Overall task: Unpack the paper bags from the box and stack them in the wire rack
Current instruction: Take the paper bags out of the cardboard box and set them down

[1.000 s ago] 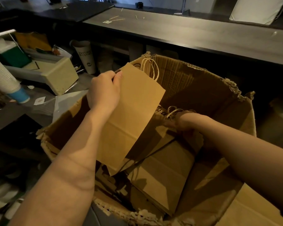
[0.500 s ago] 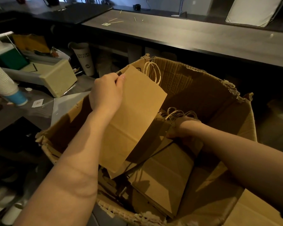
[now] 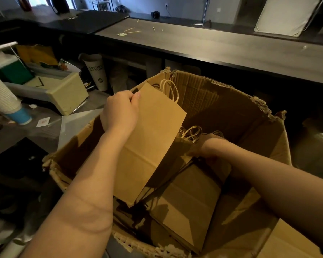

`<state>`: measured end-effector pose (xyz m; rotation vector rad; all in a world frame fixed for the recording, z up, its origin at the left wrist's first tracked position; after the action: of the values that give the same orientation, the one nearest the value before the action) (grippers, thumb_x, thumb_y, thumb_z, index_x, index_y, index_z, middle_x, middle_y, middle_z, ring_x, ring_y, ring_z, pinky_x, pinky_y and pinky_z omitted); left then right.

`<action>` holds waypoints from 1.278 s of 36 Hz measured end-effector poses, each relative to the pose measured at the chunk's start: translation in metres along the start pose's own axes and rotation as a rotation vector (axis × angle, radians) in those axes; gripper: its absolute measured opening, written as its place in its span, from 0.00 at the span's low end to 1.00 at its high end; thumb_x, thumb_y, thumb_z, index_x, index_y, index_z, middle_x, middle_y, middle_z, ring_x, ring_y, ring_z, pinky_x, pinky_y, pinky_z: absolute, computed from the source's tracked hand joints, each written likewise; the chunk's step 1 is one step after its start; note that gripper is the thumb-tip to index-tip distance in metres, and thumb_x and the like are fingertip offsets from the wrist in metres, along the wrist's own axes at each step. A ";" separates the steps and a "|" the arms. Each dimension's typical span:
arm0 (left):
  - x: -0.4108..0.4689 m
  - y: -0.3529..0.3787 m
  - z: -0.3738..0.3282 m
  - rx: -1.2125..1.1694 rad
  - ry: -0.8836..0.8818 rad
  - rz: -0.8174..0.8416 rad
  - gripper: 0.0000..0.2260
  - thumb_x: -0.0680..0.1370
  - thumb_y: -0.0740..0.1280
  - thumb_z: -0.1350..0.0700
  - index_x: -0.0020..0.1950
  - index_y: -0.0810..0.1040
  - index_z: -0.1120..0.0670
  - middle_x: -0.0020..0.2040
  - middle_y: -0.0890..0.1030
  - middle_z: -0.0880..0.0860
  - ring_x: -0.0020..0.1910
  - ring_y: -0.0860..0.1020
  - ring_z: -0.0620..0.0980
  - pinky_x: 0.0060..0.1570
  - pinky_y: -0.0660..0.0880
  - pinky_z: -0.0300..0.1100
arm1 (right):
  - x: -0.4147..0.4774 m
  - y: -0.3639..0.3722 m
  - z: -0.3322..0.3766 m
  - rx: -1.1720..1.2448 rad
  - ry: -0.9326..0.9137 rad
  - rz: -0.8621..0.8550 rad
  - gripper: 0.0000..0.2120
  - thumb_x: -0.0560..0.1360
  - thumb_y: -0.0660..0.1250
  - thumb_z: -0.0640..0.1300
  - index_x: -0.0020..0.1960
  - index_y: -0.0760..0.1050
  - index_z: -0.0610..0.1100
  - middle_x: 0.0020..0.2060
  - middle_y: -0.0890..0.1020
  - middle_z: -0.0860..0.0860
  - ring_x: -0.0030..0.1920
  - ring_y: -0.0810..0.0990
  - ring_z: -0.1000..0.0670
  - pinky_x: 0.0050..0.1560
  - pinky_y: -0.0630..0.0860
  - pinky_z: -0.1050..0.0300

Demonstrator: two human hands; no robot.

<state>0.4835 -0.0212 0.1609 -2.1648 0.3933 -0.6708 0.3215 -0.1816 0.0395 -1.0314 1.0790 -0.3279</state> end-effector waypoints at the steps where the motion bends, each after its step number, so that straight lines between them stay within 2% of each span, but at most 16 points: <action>1: -0.001 0.000 0.000 0.004 0.000 0.003 0.17 0.82 0.56 0.47 0.40 0.75 0.54 0.30 0.71 0.49 0.29 0.68 0.45 0.27 0.59 0.40 | 0.000 0.004 0.000 -0.029 -0.009 0.003 0.20 0.73 0.65 0.62 0.48 0.73 0.44 0.35 0.78 0.52 0.32 0.78 0.53 0.38 0.78 0.59; 4: -0.001 0.000 0.000 0.009 0.003 0.005 0.17 0.82 0.55 0.47 0.41 0.76 0.54 0.31 0.71 0.49 0.29 0.68 0.44 0.27 0.59 0.40 | -0.001 0.003 0.003 -0.063 -0.003 -0.071 0.18 0.73 0.65 0.61 0.44 0.70 0.45 0.32 0.76 0.52 0.30 0.77 0.54 0.32 0.71 0.59; 6: -0.001 -0.001 0.000 0.008 0.007 0.008 0.17 0.82 0.55 0.47 0.42 0.77 0.54 0.31 0.72 0.49 0.30 0.68 0.44 0.27 0.60 0.39 | -0.002 0.000 0.004 -0.024 0.011 -0.102 0.17 0.73 0.67 0.59 0.46 0.71 0.45 0.33 0.76 0.52 0.30 0.76 0.54 0.30 0.69 0.59; 9: -0.002 -0.002 0.002 0.007 0.009 0.009 0.17 0.82 0.55 0.47 0.42 0.76 0.54 0.31 0.71 0.48 0.29 0.68 0.44 0.27 0.60 0.39 | -0.003 0.001 0.005 -0.037 0.011 -0.125 0.20 0.73 0.67 0.59 0.53 0.74 0.43 0.34 0.76 0.52 0.34 0.77 0.52 0.38 0.73 0.56; 12: -0.002 -0.002 0.002 0.010 0.006 0.009 0.16 0.82 0.55 0.47 0.41 0.75 0.53 0.31 0.71 0.48 0.29 0.69 0.43 0.27 0.59 0.39 | -0.005 0.003 0.006 -0.099 -0.010 -0.145 0.25 0.72 0.67 0.61 0.60 0.73 0.44 0.42 0.78 0.50 0.46 0.80 0.48 0.46 0.74 0.54; 15: -0.001 -0.001 0.001 0.011 -0.002 0.009 0.16 0.82 0.55 0.47 0.41 0.75 0.53 0.31 0.71 0.48 0.29 0.68 0.44 0.27 0.59 0.39 | -0.002 0.005 0.006 -0.171 -0.056 -0.170 0.39 0.71 0.67 0.64 0.73 0.58 0.46 0.59 0.76 0.46 0.58 0.77 0.44 0.50 0.74 0.50; 16: -0.001 -0.001 0.001 0.011 -0.002 0.011 0.16 0.82 0.55 0.47 0.41 0.75 0.54 0.31 0.71 0.49 0.29 0.68 0.44 0.27 0.59 0.39 | -0.001 0.005 0.006 -0.198 -0.077 -0.180 0.42 0.71 0.66 0.64 0.75 0.53 0.48 0.62 0.75 0.45 0.59 0.76 0.43 0.49 0.74 0.50; 20: 0.000 -0.001 0.000 0.013 -0.001 0.010 0.17 0.82 0.56 0.47 0.40 0.75 0.54 0.31 0.71 0.48 0.29 0.68 0.44 0.27 0.59 0.39 | 0.001 0.007 0.010 -0.301 -0.141 -0.234 0.45 0.71 0.65 0.65 0.77 0.44 0.52 0.61 0.76 0.45 0.57 0.77 0.43 0.44 0.71 0.52; 25: 0.001 -0.001 0.000 0.013 0.002 0.013 0.16 0.82 0.55 0.47 0.40 0.74 0.54 0.31 0.71 0.49 0.29 0.68 0.44 0.27 0.59 0.39 | 0.004 0.008 0.013 -0.308 -0.171 -0.237 0.41 0.72 0.66 0.63 0.76 0.50 0.50 0.61 0.76 0.47 0.58 0.77 0.44 0.45 0.71 0.51; 35: 0.001 0.001 -0.002 0.000 0.032 0.025 0.17 0.82 0.56 0.47 0.37 0.72 0.53 0.30 0.70 0.48 0.28 0.68 0.43 0.27 0.59 0.37 | 0.001 0.010 0.006 -0.283 -0.151 -0.127 0.49 0.66 0.70 0.66 0.76 0.51 0.48 0.66 0.72 0.46 0.64 0.73 0.42 0.56 0.73 0.48; 39: 0.001 0.002 -0.003 -0.002 0.028 0.030 0.16 0.82 0.56 0.47 0.38 0.73 0.53 0.31 0.71 0.48 0.29 0.68 0.44 0.27 0.60 0.38 | 0.001 0.006 0.008 -0.323 -0.161 -0.184 0.47 0.64 0.71 0.66 0.75 0.55 0.48 0.65 0.73 0.46 0.62 0.74 0.43 0.54 0.74 0.49; 43: 0.001 0.002 -0.004 -0.005 0.028 0.027 0.16 0.82 0.56 0.47 0.39 0.74 0.53 0.31 0.71 0.48 0.30 0.69 0.44 0.28 0.60 0.38 | 0.002 -0.008 0.015 -0.302 -0.154 -0.290 0.43 0.66 0.72 0.62 0.73 0.57 0.48 0.61 0.76 0.47 0.58 0.77 0.45 0.48 0.74 0.52; 46: 0.002 0.000 -0.004 -0.011 0.028 0.022 0.16 0.82 0.56 0.47 0.40 0.74 0.53 0.31 0.72 0.49 0.30 0.69 0.44 0.28 0.61 0.38 | 0.001 -0.022 0.016 -0.082 -0.203 -0.336 0.33 0.70 0.72 0.54 0.70 0.62 0.48 0.59 0.76 0.47 0.57 0.77 0.45 0.51 0.77 0.52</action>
<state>0.4826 -0.0245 0.1630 -2.1604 0.4361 -0.6882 0.3404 -0.1853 0.0589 -1.2937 0.7408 -0.4410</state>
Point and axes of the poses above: each hand's wrist, its own x-axis towards the middle knuckle, its own y-axis out of the palm, z = x × y, the point moved 5 cm from there along x, towards the middle knuckle
